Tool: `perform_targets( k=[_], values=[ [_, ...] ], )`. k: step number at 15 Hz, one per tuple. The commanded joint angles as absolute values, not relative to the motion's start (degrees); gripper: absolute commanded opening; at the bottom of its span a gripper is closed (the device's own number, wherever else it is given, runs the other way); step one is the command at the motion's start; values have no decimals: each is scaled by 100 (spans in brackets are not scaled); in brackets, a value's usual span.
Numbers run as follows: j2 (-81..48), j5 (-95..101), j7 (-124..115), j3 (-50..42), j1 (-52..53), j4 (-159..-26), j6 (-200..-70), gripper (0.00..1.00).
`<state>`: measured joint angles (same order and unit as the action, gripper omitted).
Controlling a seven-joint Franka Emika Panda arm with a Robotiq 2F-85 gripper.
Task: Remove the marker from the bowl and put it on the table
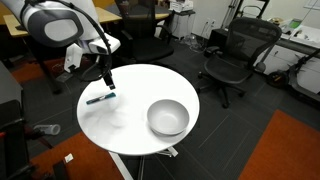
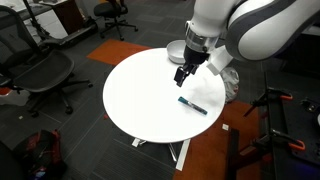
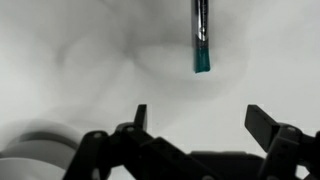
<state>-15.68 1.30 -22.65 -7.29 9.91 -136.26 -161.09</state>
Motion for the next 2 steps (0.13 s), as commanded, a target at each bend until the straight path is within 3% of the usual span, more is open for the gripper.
perform_targets(
  k=[1,2],
  values=[
    [-1557,171,-2281,-652,901,-13621,-16092,100],
    [-1556,170,-2281,-648,898,-13622,-16091,100]
  ],
)
